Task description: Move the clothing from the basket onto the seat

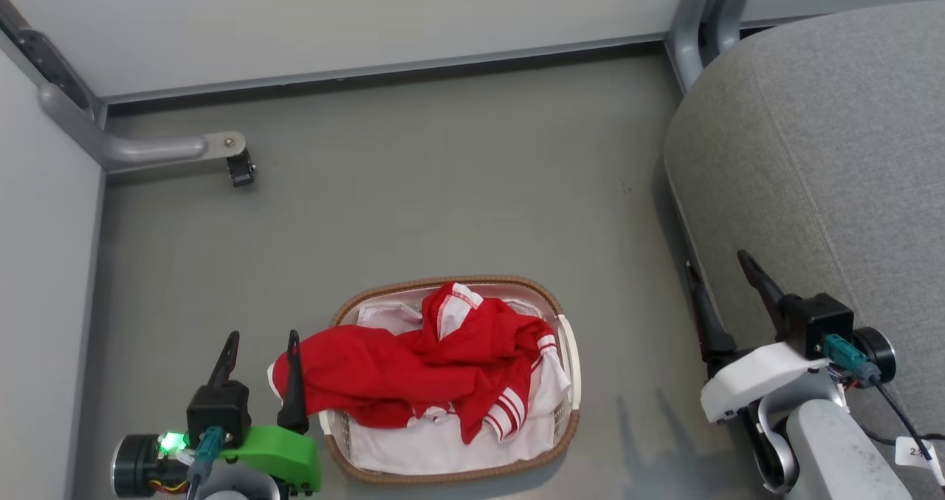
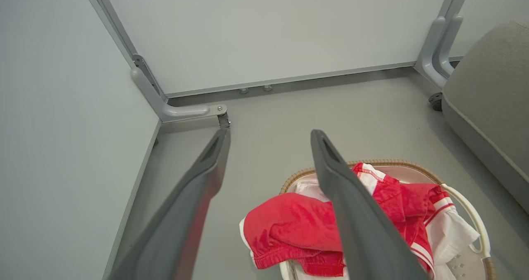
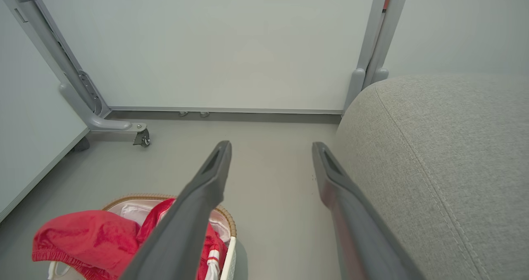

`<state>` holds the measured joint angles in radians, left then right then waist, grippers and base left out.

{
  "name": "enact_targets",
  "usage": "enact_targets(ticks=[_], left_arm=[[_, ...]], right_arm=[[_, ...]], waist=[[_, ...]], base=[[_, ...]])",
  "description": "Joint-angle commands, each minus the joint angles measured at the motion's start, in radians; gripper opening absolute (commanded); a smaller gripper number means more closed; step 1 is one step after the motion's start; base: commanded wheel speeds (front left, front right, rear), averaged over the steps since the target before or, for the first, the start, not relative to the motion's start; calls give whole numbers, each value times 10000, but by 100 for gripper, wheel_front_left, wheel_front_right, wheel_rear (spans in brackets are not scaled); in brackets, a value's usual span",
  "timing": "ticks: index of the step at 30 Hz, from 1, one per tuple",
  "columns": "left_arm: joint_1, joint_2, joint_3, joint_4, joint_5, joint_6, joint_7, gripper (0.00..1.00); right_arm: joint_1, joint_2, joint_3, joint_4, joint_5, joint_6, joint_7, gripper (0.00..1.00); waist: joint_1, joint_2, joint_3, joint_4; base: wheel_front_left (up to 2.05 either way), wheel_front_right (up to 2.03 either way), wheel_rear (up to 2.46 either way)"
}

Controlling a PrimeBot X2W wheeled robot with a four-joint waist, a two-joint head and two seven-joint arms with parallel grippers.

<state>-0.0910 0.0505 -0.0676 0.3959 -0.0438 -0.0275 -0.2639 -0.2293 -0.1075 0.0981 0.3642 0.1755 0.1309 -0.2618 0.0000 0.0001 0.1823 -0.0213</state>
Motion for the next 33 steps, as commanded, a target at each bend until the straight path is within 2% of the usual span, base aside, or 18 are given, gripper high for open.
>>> enact_targets(ticks=[1,20,28,33], left_arm=[[-293,12,-28,65,36,-38,-11,100],[-2089,19,-1119,1143,19,-230,-9,100],[-2771,49,-1512,2173,248,-513,-9,100],[-3358,288,-1877,3131,611,-532,-10,100]], right_arm=[[-232,-45,-16,-82,25,-3,-47,100],[-1552,-40,487,-708,140,-3,-46,100],[-1874,106,892,-774,201,-3,-46,100],[-2006,163,1016,-787,248,-3,-46,100]], waist=[[0,-1,637,-154],[0,-1,3182,-537],[0,-1,3935,-1013],[0,-1,4386,-1281]], base=[[0,0,0],[0,0,0],[0,0,0],[0,0,0]])
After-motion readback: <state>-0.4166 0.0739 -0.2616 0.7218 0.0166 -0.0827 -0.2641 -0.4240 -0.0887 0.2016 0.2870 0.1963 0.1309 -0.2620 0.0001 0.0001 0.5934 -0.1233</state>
